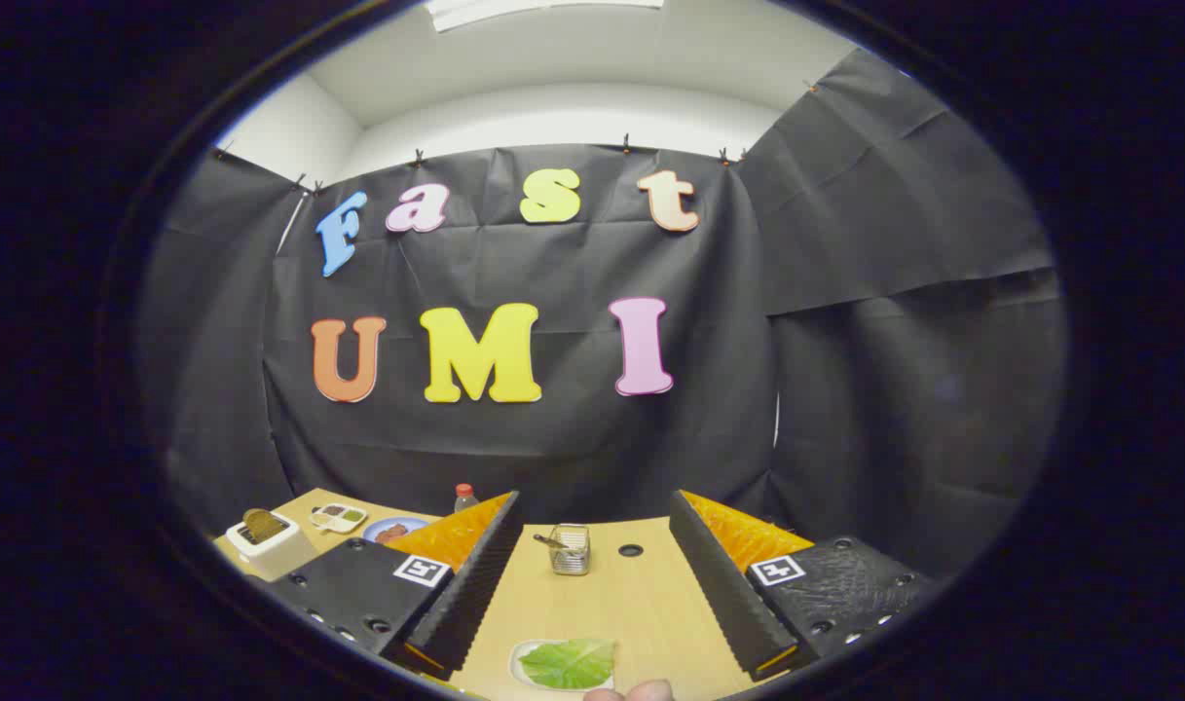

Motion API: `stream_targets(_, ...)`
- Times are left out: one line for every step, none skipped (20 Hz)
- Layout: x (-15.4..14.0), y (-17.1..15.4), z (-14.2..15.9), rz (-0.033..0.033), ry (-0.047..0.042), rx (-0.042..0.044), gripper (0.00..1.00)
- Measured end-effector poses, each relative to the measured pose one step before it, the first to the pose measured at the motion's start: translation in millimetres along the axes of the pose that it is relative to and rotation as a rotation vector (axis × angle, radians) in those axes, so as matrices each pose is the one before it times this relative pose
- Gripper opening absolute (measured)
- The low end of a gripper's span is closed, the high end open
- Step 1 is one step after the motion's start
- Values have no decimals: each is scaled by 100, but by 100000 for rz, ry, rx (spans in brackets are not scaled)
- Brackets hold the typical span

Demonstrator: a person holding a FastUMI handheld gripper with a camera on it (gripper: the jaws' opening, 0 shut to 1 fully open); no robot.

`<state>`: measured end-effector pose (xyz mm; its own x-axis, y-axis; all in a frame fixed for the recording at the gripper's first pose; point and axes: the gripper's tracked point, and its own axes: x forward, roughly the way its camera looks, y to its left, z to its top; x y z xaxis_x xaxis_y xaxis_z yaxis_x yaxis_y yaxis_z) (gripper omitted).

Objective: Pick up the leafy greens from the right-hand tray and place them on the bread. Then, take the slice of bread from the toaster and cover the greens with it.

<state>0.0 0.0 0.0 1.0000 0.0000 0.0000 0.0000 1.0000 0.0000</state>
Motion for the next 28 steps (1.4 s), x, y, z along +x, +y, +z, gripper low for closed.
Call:
stream_targets(350, -439, -860, 2, 159, -214, 96)
stream_targets(192, -272, -1344, 457, 413, -844, 96)
stream_targets(352, -373, -1123, -256, 489, -1717, 96)
stream_targets(723, -168, -1158, -339, 1, -2349, 96)
stream_targets(901, -380, -1394, -856, 354, -2669, 96)
stream_targets(886, -418, -1842, -266, 1643, -797, 96)
stream_targets(692, -81, -1331, 952, 1002, 1829, 96)
stream_targets(642, -273, -1056, 328, 146, 3366, 96)
stream_targets(590, -436, -900, -361, -269, 3074, 96)
stream_targets(662, -444, -1208, -1044, 435, 1764, 96)
stream_targets(473, -438, -1171, -1168, 957, 744, 96)
stream_targets(628, -195, -848, -771, 1000, 329, 96)
stream_targets(456, -151, -171, -390, 326, 198, 96)
stream_targets(135, -147, 139, -310, -183, -320, 96)
stream_targets(314, -16, 215, -402, -88, -1080, 96)
stream_targets(47, 207, -35, 446, 386, -437, 96)
stream_targets(57, 390, 242, 1069, 669, -37, 96)
stream_targets(61, 449, 213, 1051, 831, -644, 96)
stream_targets(-51, 384, 98, 1054, 792, -1251, 96)
stream_targets(-227, 563, -35, 1246, 1065, -1831, 96)
stream_targets(-126, 492, 18, 1513, 773, -1561, 96)
stream_targets(-304, 471, -3, 1833, 1438, -1396, 96)
stream_targets(-256, 396, 83, 2098, 1126, -805, 96)
stream_targets(-211, 243, 51, 1733, 1488, -689, 96)
stream_targets(-190, 183, -155, 1844, 1745, -400, 96)
stream_targets(-183, 78, -472, 1636, 1694, -711, 96)
stream_targets(-57, 38, -539, 1280, 1740, -1271, 96)
stream_targets(27, -117, -964, 1173, 1601, -621, 95)
